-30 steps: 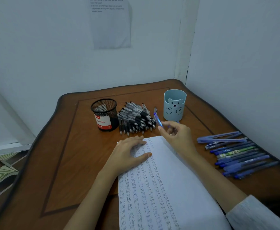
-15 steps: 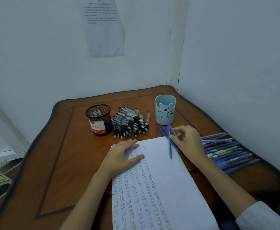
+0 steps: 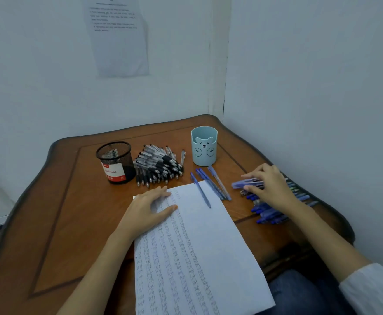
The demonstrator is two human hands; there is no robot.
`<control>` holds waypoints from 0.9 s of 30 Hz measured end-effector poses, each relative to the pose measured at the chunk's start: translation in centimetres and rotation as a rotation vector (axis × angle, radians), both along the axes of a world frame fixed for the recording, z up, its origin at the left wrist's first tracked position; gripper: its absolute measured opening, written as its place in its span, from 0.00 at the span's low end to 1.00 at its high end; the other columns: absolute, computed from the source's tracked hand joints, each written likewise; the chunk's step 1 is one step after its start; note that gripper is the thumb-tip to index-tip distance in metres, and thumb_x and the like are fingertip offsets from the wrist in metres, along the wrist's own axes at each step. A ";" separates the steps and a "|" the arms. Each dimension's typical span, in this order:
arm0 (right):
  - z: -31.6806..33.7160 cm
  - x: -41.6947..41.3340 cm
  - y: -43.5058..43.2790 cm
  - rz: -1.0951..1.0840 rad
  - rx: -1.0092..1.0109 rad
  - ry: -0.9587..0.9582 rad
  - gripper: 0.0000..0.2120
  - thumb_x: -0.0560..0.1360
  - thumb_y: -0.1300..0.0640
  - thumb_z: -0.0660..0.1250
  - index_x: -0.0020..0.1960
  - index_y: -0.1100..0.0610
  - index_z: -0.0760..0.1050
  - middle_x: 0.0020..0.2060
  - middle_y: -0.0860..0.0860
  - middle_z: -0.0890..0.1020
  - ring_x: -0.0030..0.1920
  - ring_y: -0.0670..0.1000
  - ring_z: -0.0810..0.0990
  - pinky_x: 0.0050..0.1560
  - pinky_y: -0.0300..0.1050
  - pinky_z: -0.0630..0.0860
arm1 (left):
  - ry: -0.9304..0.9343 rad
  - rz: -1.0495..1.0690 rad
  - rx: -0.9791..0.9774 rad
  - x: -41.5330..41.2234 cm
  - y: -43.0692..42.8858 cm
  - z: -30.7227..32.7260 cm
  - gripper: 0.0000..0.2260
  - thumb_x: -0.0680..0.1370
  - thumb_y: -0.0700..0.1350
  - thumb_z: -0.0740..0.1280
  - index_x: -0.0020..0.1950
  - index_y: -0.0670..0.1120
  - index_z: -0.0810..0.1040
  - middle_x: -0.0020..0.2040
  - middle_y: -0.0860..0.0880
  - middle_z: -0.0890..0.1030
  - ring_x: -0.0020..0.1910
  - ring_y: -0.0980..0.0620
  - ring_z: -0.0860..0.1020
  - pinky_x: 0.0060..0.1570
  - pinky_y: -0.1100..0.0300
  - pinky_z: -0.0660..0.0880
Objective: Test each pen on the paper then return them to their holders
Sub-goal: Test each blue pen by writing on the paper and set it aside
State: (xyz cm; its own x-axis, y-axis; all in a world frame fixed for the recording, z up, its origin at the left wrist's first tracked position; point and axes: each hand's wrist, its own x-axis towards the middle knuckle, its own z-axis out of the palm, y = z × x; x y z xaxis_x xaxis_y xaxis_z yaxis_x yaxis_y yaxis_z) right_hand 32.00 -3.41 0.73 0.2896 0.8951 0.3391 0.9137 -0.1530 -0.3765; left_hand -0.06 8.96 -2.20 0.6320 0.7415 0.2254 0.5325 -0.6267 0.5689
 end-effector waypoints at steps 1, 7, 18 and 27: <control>-0.1 0.0 0.0 -0.001 -0.034 -0.027 0.15 0.75 0.53 0.70 0.61 0.52 0.79 0.53 0.52 0.75 0.56 0.52 0.69 0.58 0.49 0.68 | 0.003 -0.003 -0.003 0.0 -0.1 0.1 0.33 0.67 0.73 0.59 0.65 0.55 0.75 0.70 0.58 0.70 0.68 0.63 0.65 0.66 0.62 0.62; 0.2 -0.7 0.2 -0.004 -0.052 -0.042 0.09 0.78 0.54 0.66 0.57 0.52 0.79 0.54 0.51 0.77 0.58 0.51 0.68 0.57 0.47 0.65 | 0.022 -0.011 -0.012 -0.1 -0.3 0.2 0.34 0.66 0.73 0.58 0.66 0.56 0.74 0.70 0.60 0.69 0.67 0.66 0.63 0.62 0.67 0.57; 1.3 -3.8 1.3 0.234 0.097 -0.252 0.07 0.79 0.57 0.65 0.52 0.58 0.78 0.48 0.54 0.80 0.51 0.56 0.76 0.49 0.45 0.65 | -0.010 -0.011 -0.007 -0.1 -0.3 0.1 0.38 0.65 0.76 0.57 0.66 0.55 0.74 0.67 0.64 0.67 0.67 0.68 0.62 0.62 0.70 0.57; 0.0 -9.0 3.4 0.366 0.041 0.025 0.14 0.81 0.54 0.61 0.63 0.58 0.77 0.56 0.55 0.82 0.56 0.53 0.80 0.54 0.52 0.77 | 0.003 -0.042 -0.043 -0.2 -0.2 0.0 0.27 0.73 0.65 0.65 0.69 0.55 0.72 0.71 0.61 0.67 0.70 0.64 0.63 0.69 0.60 0.63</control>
